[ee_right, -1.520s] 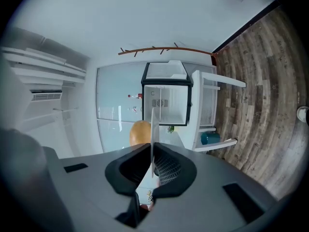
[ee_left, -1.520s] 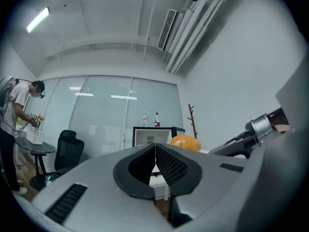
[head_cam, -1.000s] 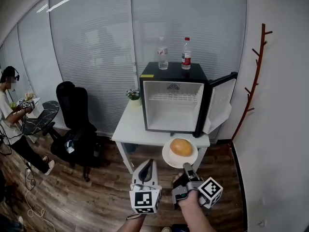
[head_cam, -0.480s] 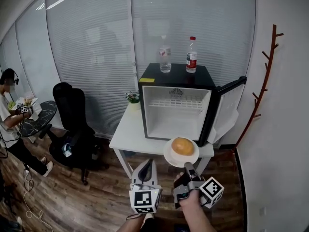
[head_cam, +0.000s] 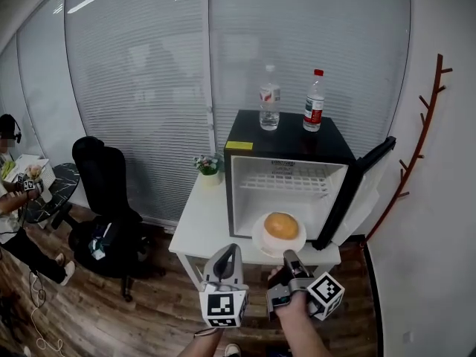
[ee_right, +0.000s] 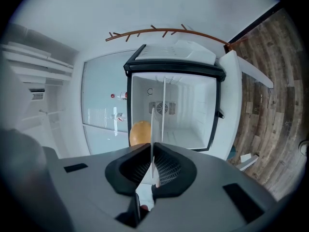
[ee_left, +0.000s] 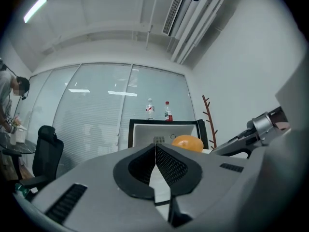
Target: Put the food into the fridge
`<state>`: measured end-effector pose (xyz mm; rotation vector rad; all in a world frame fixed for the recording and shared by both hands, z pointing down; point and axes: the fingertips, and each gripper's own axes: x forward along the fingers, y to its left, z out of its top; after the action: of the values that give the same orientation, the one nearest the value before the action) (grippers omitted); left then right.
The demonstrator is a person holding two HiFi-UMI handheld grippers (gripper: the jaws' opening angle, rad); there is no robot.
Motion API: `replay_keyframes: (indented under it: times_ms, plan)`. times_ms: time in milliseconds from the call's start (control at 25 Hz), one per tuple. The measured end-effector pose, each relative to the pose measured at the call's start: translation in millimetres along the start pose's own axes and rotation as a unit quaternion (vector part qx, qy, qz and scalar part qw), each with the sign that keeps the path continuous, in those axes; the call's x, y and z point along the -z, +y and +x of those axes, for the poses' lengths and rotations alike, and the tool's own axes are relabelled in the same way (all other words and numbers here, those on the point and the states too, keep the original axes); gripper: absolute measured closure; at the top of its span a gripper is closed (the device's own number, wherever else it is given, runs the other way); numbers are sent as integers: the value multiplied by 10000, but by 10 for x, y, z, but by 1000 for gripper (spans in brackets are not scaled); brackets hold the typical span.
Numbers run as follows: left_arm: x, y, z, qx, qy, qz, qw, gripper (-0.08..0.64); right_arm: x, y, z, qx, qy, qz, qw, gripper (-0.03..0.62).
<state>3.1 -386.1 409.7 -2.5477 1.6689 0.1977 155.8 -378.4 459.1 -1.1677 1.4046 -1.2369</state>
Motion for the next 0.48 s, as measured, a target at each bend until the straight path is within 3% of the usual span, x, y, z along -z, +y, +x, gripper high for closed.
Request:
replay_keyframes:
  times_ms: [480]
  plan:
    - [171,589,811,197,1,-95,9998,532,57,-49,943,44,-220,6,9997,551]
